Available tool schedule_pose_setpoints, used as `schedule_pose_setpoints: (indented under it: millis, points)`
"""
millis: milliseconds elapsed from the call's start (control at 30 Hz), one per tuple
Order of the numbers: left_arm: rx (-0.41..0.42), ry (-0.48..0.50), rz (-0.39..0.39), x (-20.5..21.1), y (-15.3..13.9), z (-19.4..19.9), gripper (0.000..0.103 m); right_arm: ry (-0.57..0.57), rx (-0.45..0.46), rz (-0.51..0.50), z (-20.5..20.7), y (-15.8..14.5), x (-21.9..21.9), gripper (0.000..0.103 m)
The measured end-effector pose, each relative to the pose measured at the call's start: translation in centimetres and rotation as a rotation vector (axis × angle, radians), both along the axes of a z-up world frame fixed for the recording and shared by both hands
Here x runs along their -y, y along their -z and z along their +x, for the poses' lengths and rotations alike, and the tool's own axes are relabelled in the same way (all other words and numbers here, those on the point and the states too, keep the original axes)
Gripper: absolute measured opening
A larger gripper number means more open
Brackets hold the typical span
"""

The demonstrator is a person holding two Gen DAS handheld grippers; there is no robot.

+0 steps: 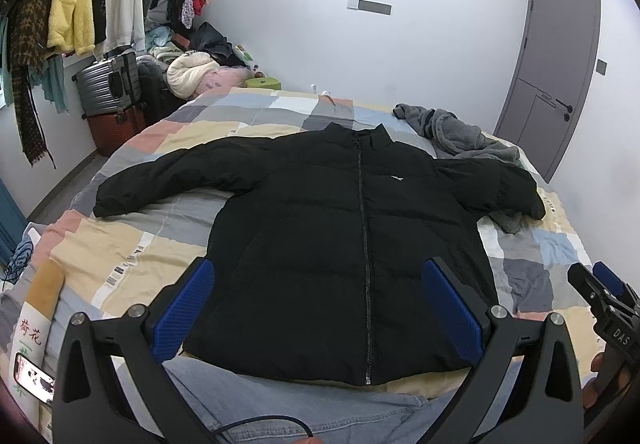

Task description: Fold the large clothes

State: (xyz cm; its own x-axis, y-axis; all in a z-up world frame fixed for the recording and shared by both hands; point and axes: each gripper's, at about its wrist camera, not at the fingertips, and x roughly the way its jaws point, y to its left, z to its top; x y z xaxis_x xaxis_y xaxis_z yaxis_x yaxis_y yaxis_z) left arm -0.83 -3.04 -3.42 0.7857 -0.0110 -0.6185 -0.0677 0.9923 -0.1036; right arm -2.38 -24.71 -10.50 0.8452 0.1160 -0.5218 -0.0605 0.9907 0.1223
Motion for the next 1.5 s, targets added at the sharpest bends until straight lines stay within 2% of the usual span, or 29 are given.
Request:
schedule_pose_setpoints:
  millis: [1500]
  points:
    - [-0.038,0.019,0.005,0.6,0.3,0.9,0.103,0.018,-0.021,0.015,0.4,1.2,0.3,0.103]
